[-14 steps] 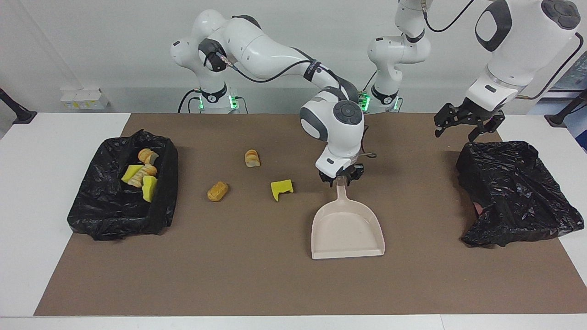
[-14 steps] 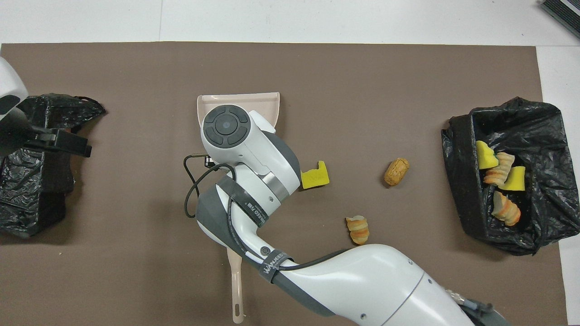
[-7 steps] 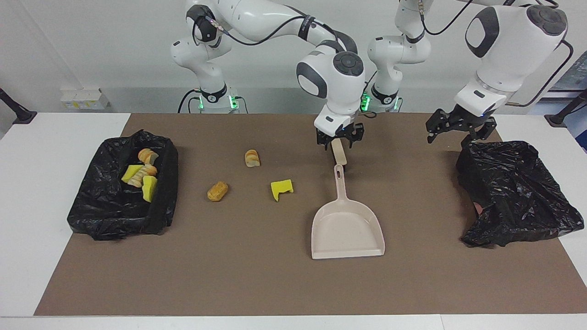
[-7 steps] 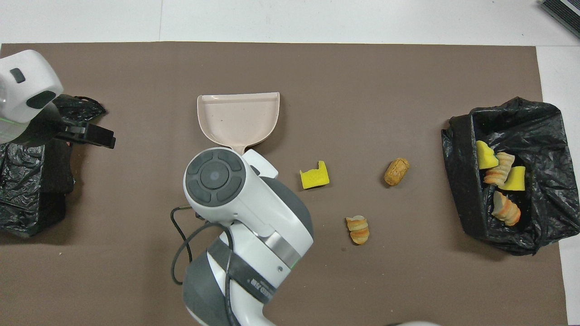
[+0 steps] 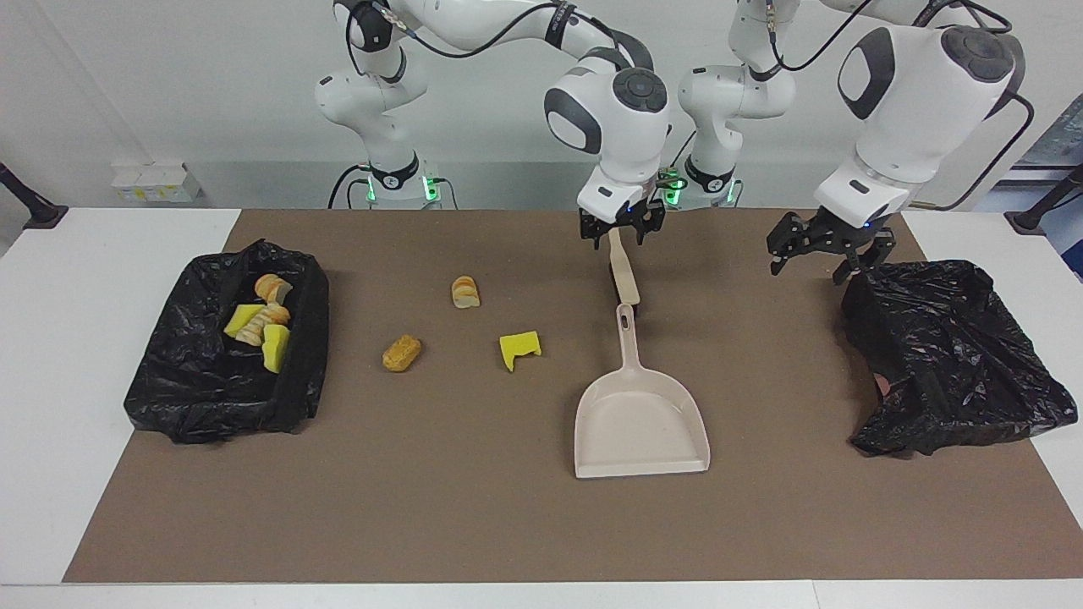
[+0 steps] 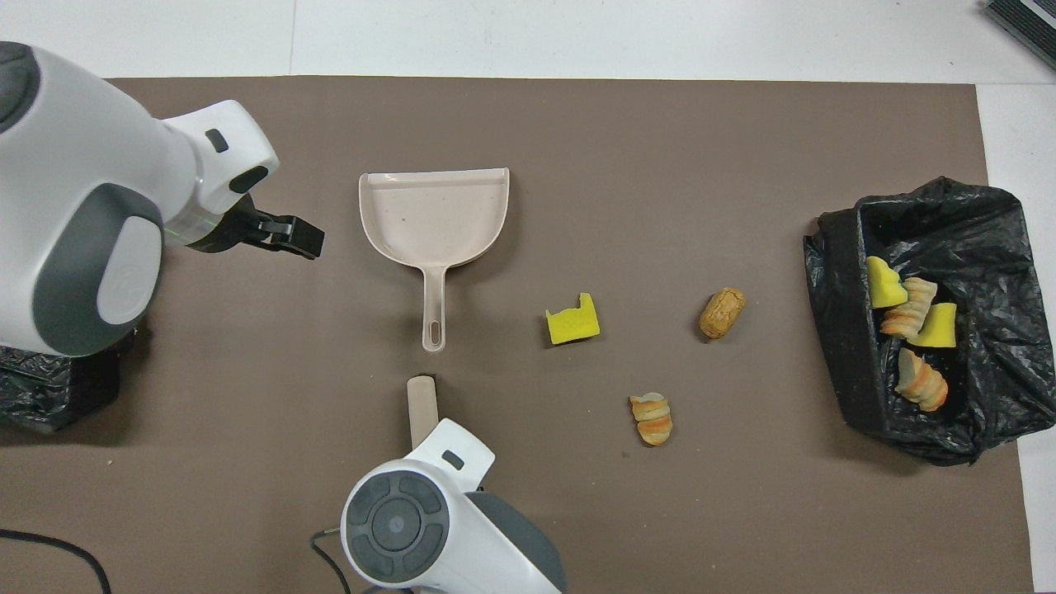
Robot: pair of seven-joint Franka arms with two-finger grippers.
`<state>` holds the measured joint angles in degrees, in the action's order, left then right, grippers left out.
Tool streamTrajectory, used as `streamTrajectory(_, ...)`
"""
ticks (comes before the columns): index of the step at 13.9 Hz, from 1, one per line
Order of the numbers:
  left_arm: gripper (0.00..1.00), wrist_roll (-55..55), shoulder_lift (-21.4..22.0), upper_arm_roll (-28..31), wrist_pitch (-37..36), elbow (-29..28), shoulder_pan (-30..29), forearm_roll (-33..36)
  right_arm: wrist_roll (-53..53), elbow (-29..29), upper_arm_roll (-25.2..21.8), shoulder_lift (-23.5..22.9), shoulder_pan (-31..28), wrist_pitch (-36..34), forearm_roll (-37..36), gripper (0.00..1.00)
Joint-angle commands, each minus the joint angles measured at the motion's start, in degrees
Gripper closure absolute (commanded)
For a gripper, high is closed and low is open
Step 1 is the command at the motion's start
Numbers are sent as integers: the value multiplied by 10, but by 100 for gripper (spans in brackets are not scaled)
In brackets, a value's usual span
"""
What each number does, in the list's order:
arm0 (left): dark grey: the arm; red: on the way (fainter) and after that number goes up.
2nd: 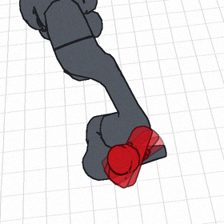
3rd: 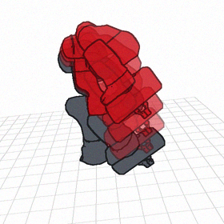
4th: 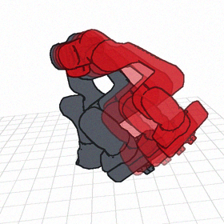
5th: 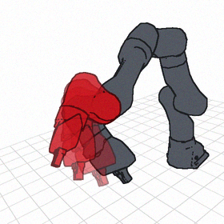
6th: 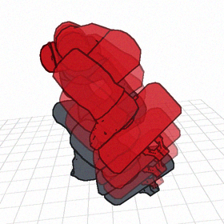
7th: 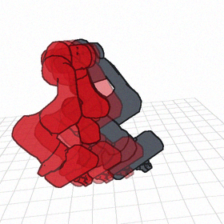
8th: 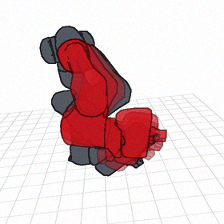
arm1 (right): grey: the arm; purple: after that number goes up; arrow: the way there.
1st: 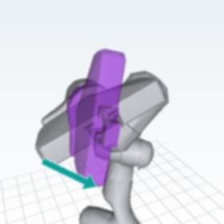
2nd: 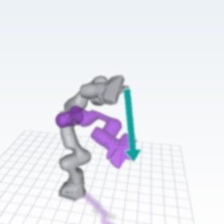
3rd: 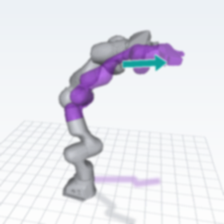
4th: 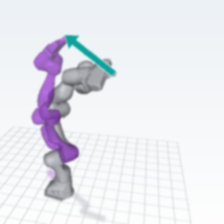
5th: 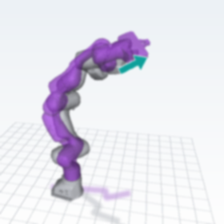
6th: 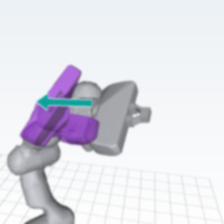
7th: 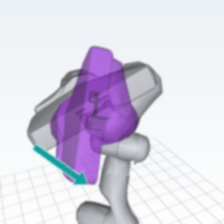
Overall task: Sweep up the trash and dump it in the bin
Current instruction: 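Grasp the dustpan handle with the left gripper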
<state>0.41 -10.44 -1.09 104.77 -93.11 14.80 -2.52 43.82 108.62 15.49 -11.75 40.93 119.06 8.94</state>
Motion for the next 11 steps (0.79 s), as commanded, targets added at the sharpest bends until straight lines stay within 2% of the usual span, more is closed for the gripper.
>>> streamTrajectory(1, 0, 13, -32, 7, 38, -8, 32, 15, 14, 65, 0, 19, 15, 40, 13, 18)
streamTrajectory(5, 0, 80, -67, 7, 82, -22, 74, 15, 9, 113, 0, 24, 33, 85, 14, 20)
streamTrajectory(7, 0, 109, -74, 7, 117, -54, 95, 15, 15, 115, 1, 12, 38, 104, 14, 21)
streamTrajectory(11, 0, 119, -78, 7, 136, -86, 117, 9, 41, 107, 0, 11, 46, 98, 13, 27)
